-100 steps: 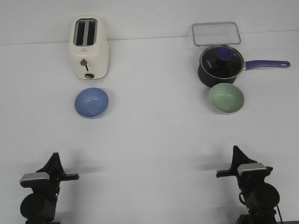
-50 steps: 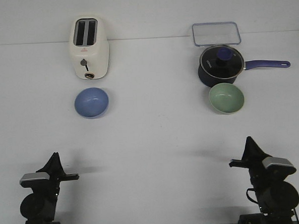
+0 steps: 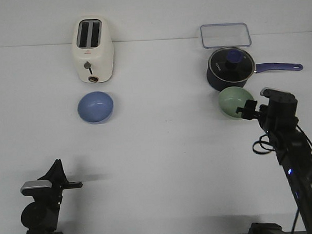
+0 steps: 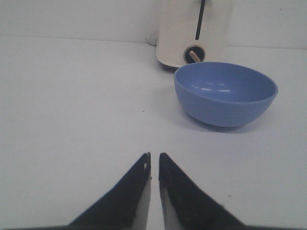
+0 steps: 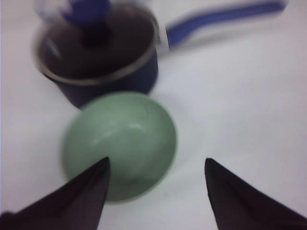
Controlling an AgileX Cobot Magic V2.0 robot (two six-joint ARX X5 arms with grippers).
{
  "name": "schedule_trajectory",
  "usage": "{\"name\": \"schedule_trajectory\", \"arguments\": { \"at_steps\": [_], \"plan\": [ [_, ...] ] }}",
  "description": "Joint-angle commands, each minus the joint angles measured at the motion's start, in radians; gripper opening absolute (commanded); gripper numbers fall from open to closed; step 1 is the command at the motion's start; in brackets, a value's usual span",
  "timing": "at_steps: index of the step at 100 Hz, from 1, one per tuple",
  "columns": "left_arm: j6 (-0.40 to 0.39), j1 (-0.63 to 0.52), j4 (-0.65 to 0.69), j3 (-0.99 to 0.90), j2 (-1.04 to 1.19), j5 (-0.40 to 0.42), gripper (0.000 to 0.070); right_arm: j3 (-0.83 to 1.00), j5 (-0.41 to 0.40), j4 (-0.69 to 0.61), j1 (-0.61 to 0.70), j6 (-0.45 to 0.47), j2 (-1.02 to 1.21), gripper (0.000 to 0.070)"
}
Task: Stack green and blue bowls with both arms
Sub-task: 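Reach the right gripper forward to the pale green bowl's rim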
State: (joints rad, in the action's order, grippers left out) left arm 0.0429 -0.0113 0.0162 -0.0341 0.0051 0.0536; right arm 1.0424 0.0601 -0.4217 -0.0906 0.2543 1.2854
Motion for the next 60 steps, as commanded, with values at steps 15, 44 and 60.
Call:
{"name": "schedule_trajectory", "arguments": {
  "at_steps": [15, 44, 60],
  "plan": [
    [-0.005, 0.001, 0.015, 0.019, -0.002, -0.001, 0.0014, 0.109, -0.069, 0.021, -0.058, -0.018, 0.303, 0.0415],
    [-0.005, 0.001, 0.015, 0.019, -0.002, -0.001, 0.0014, 0.117, -0.14, 0.138, -0.094, -0.016, 0.441, 0.0181],
    [-0.005, 0.001, 0.015, 0.019, -0.002, -0.001, 0.0013, 0.117, -0.143, 0.154, -0.094, -0.015, 0.45, 0.0]
  ]
}}
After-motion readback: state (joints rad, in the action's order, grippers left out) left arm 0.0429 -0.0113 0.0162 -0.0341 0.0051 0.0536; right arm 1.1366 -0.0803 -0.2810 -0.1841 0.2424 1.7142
